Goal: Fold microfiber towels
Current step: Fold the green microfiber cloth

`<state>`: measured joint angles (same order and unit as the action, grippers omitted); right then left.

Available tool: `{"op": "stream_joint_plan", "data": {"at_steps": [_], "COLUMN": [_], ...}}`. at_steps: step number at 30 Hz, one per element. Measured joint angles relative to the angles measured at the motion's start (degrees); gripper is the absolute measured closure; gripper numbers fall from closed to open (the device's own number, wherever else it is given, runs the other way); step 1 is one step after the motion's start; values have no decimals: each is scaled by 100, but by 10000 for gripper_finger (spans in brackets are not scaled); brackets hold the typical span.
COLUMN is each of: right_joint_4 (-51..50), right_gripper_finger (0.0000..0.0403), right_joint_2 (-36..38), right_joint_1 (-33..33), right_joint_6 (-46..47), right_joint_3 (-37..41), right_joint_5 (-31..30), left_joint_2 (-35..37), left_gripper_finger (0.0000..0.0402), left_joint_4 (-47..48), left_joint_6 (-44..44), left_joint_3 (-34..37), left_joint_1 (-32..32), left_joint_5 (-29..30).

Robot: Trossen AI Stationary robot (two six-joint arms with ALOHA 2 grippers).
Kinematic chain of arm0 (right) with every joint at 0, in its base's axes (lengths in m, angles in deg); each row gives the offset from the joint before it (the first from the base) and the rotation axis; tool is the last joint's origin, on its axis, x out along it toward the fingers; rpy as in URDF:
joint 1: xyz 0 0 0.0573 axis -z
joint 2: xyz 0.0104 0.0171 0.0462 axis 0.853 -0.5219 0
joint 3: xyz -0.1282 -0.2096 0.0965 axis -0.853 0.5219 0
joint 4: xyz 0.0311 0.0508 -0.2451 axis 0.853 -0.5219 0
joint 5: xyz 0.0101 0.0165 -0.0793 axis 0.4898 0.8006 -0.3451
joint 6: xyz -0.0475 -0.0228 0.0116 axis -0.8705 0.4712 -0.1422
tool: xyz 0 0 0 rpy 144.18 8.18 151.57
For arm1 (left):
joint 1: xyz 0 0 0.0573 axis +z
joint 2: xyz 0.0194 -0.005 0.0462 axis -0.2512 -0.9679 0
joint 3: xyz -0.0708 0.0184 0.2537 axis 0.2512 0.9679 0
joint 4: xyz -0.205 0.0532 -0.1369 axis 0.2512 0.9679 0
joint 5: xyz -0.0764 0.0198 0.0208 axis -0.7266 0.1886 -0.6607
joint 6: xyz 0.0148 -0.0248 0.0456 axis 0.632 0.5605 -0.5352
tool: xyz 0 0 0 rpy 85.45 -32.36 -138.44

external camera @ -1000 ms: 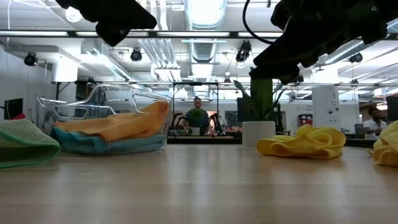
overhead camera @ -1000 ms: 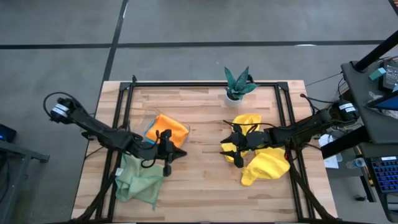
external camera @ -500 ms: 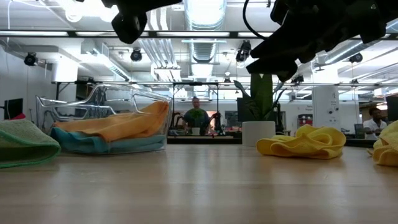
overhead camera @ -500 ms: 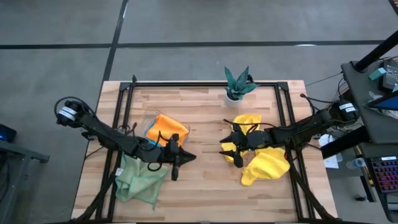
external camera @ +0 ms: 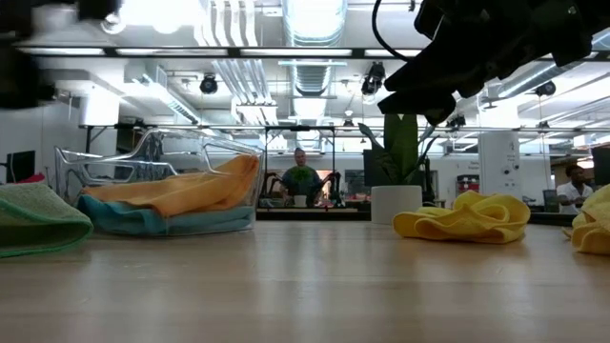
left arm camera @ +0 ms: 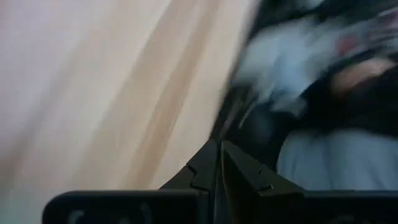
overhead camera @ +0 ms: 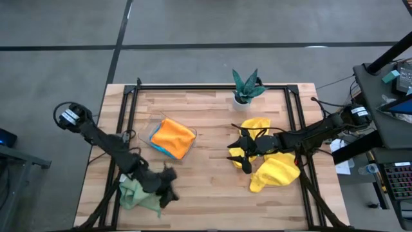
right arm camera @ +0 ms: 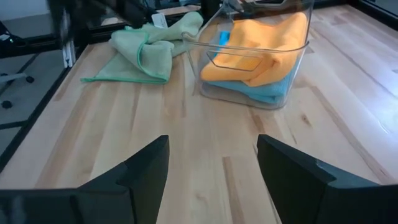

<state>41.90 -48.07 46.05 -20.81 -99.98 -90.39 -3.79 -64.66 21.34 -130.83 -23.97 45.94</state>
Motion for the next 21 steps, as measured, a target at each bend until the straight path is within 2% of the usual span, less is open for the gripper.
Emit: {"op": "stream_joint_plan", "data": {"at_steps": [3,5,8,17,21], "right_joint_4": [-3,-7,-7,-11,-12], "right_gripper_finger": [170,170,170,170,170], "right_joint_2": [0,0,0,0,0], "right_joint_1": [0,0,0,0,0], "right_joint_6": [-14,-14,-12,18,56], "right_joint_3": [0,0,-2,-2,-4], "right_joint_5": [0,0,0,2,2], "left_joint_2": [4,13,22,13,11], "left_gripper_finger": [392,392,392,391,376], "left_joint_4": [1872,3014,3845,3943,3935], "left_joint_6": [1640,2170,2491,2427,2100], "left_joint_3": [-217,-344,-390,-359,-357], "left_joint_1": [-315,-445,-472,-472,-472], "left_joint_5": [-1392,-1902,-1824,-814,-707]}}
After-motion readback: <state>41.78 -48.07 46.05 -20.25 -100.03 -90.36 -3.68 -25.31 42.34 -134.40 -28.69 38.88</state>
